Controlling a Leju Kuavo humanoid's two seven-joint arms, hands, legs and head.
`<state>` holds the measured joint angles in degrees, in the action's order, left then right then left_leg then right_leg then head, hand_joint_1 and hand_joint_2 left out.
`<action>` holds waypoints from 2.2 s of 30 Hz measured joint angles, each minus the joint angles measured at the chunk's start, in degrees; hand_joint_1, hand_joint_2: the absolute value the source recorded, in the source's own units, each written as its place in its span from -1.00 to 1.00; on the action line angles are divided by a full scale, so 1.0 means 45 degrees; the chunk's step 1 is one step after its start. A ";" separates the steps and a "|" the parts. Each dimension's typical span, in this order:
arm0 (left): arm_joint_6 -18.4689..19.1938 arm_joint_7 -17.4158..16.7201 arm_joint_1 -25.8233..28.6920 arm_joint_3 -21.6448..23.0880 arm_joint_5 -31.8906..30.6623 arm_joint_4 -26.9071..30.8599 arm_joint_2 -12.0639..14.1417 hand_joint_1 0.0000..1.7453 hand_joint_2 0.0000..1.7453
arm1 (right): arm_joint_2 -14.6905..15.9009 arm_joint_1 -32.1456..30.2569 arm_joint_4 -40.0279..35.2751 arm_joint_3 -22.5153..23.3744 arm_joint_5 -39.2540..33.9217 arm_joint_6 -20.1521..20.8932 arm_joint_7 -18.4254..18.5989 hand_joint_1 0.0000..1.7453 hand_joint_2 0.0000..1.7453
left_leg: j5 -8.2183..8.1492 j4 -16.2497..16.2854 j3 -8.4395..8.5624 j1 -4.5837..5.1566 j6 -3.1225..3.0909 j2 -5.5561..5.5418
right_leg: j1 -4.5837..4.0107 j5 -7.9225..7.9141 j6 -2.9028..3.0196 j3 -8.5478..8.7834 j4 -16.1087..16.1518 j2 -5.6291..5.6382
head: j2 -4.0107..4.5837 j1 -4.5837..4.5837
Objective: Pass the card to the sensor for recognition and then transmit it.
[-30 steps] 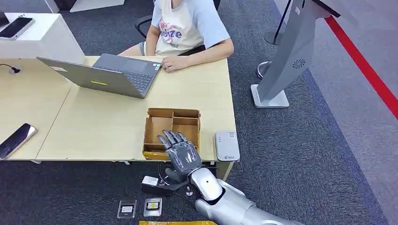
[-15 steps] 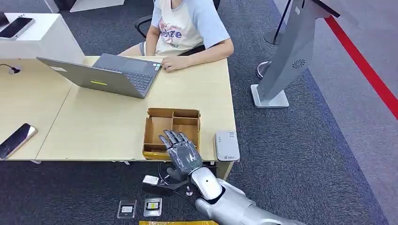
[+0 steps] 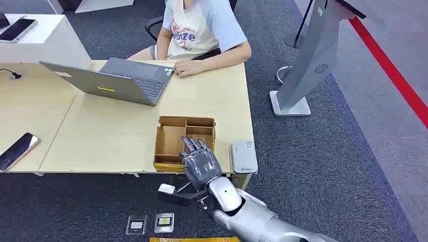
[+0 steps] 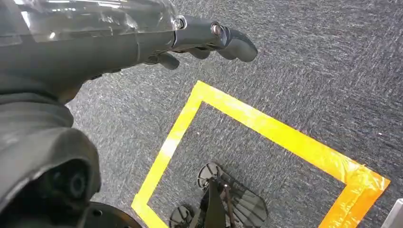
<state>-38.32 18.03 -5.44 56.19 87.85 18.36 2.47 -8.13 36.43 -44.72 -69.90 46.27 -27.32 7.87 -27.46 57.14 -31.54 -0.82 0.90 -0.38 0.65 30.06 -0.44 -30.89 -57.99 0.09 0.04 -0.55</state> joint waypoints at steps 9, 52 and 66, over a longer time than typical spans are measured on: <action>0.0010 0.0000 -0.0003 0.0014 -0.0069 0.0000 0.0029 -1.00 -1.00 | 0.0199 0.0073 0.0000 0.0000 0.0092 0.0078 0.0131 1.00 1.00 | 0.0000 0.0000 0.0000 0.0000 0.0000 0.0000 | 0.0000 0.0000 0.0000 0.0000 0.0000 0.0000 | 0.0000 0.0005; 0.0063 0.0228 -0.0035 0.0398 -0.0137 0.0000 0.0092 -1.00 -1.00 | 0.0670 0.0347 -0.0825 0.0204 0.0592 -0.1559 0.0146 1.00 1.00 | 0.0000 0.0001 0.0001 0.0000 0.0000 0.0000 | 0.0000 0.0000 0.0000 0.0002 0.0000 0.0001 | 0.0000 0.0000; 0.0063 0.0233 -0.0037 0.0403 -0.0137 0.0000 0.0092 -1.00 -1.00 | 0.0782 0.0346 -0.1093 0.0209 0.0612 -0.1671 0.0175 1.00 1.00 | 0.0000 0.0000 0.0001 0.0000 0.0000 0.0000 | 0.0000 0.0000 0.0000 0.0001 0.0000 0.0001 | 0.0000 0.0000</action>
<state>-38.03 19.08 -5.61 58.01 87.23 18.36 2.89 -4.61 37.98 -49.64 -68.96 49.02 -34.84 8.66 -27.46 57.14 -31.54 -0.82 0.90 -0.38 0.65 30.06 -0.44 -30.89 -57.99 0.10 0.04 -0.55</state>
